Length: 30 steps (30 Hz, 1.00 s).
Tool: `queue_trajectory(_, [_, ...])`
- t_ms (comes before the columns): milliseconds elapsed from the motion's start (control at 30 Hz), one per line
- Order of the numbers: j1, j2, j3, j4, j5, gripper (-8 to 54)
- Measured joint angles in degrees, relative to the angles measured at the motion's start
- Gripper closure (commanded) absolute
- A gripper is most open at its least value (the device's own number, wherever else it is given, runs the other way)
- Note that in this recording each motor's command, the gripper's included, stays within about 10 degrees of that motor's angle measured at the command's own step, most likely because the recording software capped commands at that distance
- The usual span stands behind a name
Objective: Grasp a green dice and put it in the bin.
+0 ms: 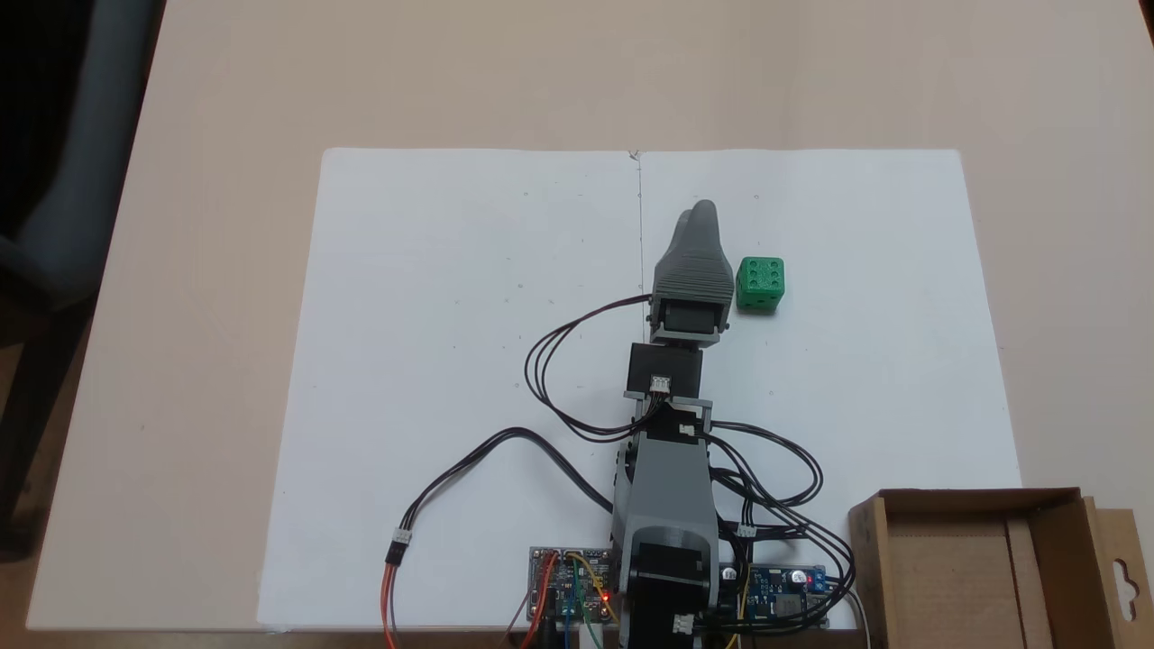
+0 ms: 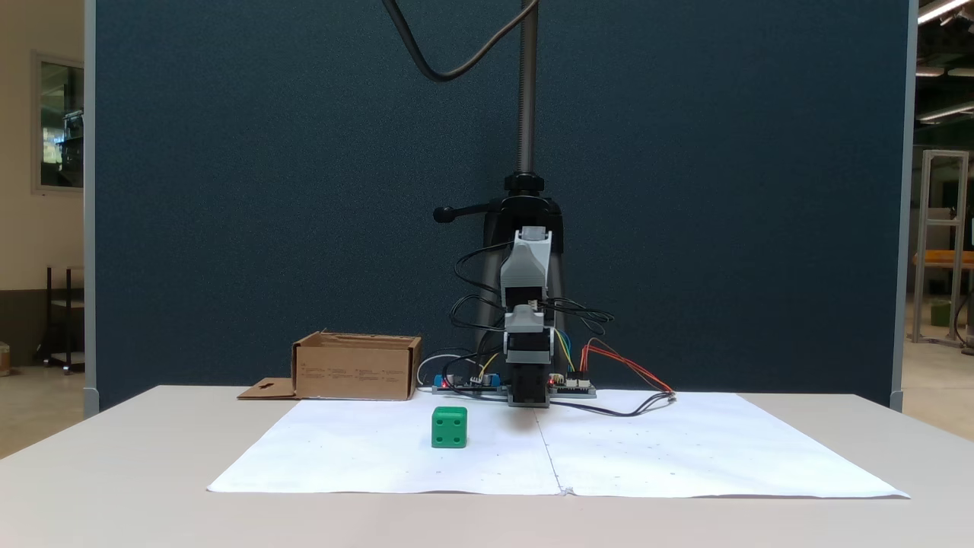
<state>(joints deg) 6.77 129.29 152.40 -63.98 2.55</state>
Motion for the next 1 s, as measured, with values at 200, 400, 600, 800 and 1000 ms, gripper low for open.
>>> queue_trajectory(200, [1.23, 0.0, 0.0, 0.0, 0.0, 0.1])
queue_trajectory(400, [1.23, 0.0, 0.0, 0.0, 0.0, 0.8])
queue_trajectory(600, [0.62, 0.0, 0.0, 0.0, 0.0, 0.8])
queue_trajectory(800, [1.05, 0.0, 0.0, 0.97, -0.09, 2.0])
queue_trajectory(1000, [2.72, 0.0, -6.59, 21.01, -0.09, 2.2])
